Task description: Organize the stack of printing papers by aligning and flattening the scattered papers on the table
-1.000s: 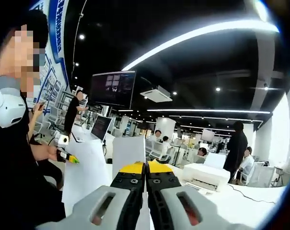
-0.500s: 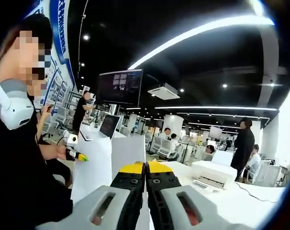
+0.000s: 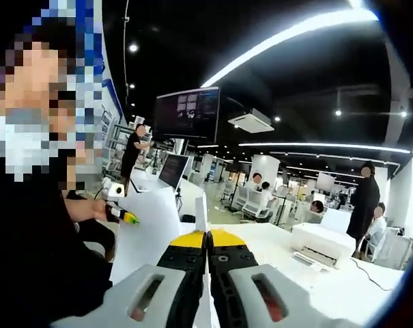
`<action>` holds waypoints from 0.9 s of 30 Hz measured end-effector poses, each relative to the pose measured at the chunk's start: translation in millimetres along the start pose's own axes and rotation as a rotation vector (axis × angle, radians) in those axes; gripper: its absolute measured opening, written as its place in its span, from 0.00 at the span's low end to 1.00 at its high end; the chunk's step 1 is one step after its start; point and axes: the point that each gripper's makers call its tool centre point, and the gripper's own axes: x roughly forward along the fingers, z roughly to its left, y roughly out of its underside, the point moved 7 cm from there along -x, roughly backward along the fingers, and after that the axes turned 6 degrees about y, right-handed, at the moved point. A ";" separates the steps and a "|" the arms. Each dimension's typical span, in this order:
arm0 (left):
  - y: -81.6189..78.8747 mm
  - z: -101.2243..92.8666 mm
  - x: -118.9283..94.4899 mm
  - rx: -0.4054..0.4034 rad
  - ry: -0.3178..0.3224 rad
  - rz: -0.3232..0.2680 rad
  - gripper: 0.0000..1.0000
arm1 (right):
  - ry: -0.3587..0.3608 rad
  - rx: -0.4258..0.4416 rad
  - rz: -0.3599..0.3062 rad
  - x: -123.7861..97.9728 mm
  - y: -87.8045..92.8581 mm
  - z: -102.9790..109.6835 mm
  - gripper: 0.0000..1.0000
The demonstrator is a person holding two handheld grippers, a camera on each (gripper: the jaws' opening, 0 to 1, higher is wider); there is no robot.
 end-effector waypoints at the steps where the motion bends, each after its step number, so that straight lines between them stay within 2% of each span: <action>1: -0.1 0.0 -0.2 0.000 0.000 -0.001 0.06 | -0.006 -0.002 0.000 1.3 -0.5 0.6 0.00; 11: 1.0 -0.5 -0.5 -0.005 -0.002 0.001 0.06 | -0.061 -0.040 -0.006 -2.3 -9.1 13.2 0.00; 21: -0.2 -2.7 -0.2 0.001 -0.002 0.002 0.06 | -0.141 -0.090 -0.056 -13.4 -30.7 20.6 0.00; 27: -0.9 -3.3 1.2 0.003 0.003 0.003 0.06 | -0.196 -0.067 -0.077 -20.4 -42.2 18.1 0.00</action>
